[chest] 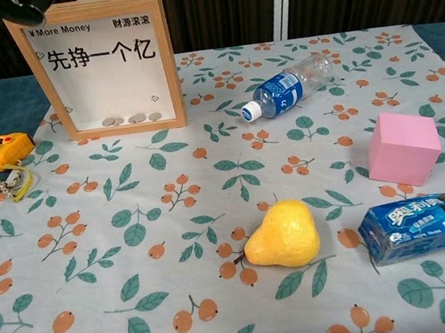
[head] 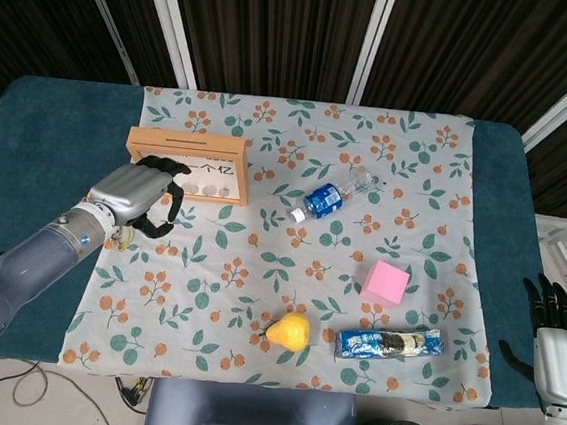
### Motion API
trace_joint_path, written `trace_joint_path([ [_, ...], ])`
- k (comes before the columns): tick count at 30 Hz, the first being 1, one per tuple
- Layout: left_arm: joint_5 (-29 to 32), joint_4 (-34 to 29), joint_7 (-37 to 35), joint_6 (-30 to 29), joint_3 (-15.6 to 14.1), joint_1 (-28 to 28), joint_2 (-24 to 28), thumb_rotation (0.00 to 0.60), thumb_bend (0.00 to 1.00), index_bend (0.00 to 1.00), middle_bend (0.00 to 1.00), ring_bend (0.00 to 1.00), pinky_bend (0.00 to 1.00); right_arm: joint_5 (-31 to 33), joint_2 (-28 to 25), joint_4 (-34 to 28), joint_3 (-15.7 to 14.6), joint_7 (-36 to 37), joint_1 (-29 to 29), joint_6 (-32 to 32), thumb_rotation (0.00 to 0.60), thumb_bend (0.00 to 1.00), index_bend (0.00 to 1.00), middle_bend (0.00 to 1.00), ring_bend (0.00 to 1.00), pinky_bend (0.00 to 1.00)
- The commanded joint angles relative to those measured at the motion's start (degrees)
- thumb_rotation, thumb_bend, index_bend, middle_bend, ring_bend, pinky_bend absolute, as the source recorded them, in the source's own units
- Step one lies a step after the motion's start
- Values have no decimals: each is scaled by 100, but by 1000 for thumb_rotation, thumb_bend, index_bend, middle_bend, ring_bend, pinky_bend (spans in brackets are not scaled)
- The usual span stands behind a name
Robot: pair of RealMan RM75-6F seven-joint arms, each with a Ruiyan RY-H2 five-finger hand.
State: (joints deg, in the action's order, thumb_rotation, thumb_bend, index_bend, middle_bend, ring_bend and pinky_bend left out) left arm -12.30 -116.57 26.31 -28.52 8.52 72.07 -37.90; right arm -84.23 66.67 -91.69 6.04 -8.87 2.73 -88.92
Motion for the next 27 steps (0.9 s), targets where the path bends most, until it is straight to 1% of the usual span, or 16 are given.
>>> trace_joint_path([
  [1,531,205,-200,335,-230,480,246,600,608,685,94,0,0,16,0,-3,6,0,0,5,600,296,79,0,0,0],
  [4,795,509,-438,614,-313,711,282,600,607,694,110,0,0,41,3,-8,17,15,-1,10,600,296,79,0,0,0],
  [9,907,1153,-751,981,-491,988,118,600,606,716,127,0,0,107,5,-16,50,47,3,29,600,296,79,0,0,0],
  [15,1002,2007,-964,1335,-941,1339,-297,600,630,736,136,0,0,133,8,3,58,43,9,46,600,297,79,0,0,0],
  [18,1089,2699,-1228,1788,-1221,1531,-669,600,647,743,138,0,0,144,4,7,66,33,-6,16,600,297,79,0,0,0],
  [24,666,3830,-1702,2617,-1764,1855,-1264,600,651,750,139,0,0,154,-1,16,76,4,-26,-25,600,296,79,0,0,0],
  [27,462,4292,-2031,2969,-1891,1935,-1494,600,653,753,139,0,0,158,3,28,75,-38,-30,-33,600,296,79,0,0,0],
])
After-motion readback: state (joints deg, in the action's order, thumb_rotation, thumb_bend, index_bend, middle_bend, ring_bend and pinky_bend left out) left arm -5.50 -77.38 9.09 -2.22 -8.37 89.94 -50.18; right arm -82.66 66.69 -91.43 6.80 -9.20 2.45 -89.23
